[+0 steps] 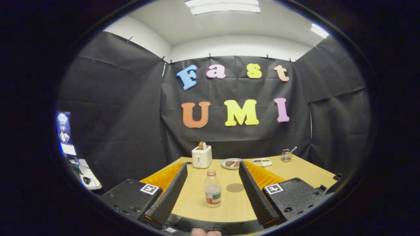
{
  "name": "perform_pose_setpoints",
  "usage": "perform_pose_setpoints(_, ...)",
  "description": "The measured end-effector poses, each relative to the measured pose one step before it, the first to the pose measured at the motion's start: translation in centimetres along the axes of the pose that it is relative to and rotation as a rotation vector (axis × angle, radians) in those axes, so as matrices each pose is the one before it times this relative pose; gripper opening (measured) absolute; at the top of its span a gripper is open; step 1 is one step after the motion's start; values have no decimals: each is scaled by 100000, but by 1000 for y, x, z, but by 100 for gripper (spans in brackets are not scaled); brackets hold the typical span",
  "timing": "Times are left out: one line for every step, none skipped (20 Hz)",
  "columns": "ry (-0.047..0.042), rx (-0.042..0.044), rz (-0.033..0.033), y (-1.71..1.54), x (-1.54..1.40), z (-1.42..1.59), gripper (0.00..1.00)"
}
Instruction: Take the bottle from table, then pour the juice into the cup, finally place the bottle on the coaster
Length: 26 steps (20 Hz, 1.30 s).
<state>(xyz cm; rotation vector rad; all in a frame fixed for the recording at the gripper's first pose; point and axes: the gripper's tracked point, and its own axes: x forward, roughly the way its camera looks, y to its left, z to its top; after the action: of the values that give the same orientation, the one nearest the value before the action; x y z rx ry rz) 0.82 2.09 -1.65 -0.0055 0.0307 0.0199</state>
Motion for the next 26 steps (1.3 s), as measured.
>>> perform_pose_setpoints(225, -687, -16, 89, 175, 14, 100)
perform_pose_setpoints(-69, -814, -89, 88, 123, 96, 100)
perform_pose_setpoints(44, -443, 282, 200, 83, -86, 100)
perform_pose_setpoints(520, -24, 356, 200, 195, -170, 100)
perform_pose_setpoints(332, 103, 237, 212, 82, -298, 100)
perform_pose_setpoints(568, 234, 95, 154, 40, -292, 100)
perform_pose_setpoints(358, 274, 192, 176, 127, -374, 100)
perform_pose_setpoints(891, 43, 55, 189, 161, -557, 100)
perform_pose_setpoints(806, 267, -185, 61, 165, -734, 100)
perform_pose_setpoints(475, 535, 117, 172, 156, -610, 100)
perform_pose_setpoints(512, 302, 249, 271, 360, -754, 100)
perform_pose_setpoints(805, -122, -54, 77, 304, -889, 100)
perform_pose_setpoints(947, -512, -163, -2, 324, -971, 100)
perform_pose_setpoints(1112, -742, -641, -154, 418, -1021, 100)
perform_pose_setpoints(973, -760, -1280, -294, 459, -1084, 100)
perform_pose_setpoints(1045, -1009, -992, -306, 604, -955, 100)
perform_pose_setpoints(1120, -929, -96, 13, 730, -1121, 100)
perform_pose_setpoints(1625, -1248, 318, 128, 810, -1165, 100)
perform_pose_setpoints(828, -1458, -354, -85, 649, -888, 100)
perform_pose_setpoints(963, -1605, -1259, -205, 811, -825, 100)
perform_pose_setpoints(1101, -661, -1775, -337, 968, -1118, 100)
perform_pose_setpoints(757, 17, -278, 195, 1019, -893, 100)
perform_pose_setpoints(1119, -348, 262, 412, 923, -990, 100)
perform_pose_setpoints(808, -952, -18, 195, 959, -869, 100)
perform_pose_setpoints(99, -1181, -491, -71, 731, -622, 100)
perform_pose_setpoints(-1303, -780, -484, 31, 774, -389, 100)
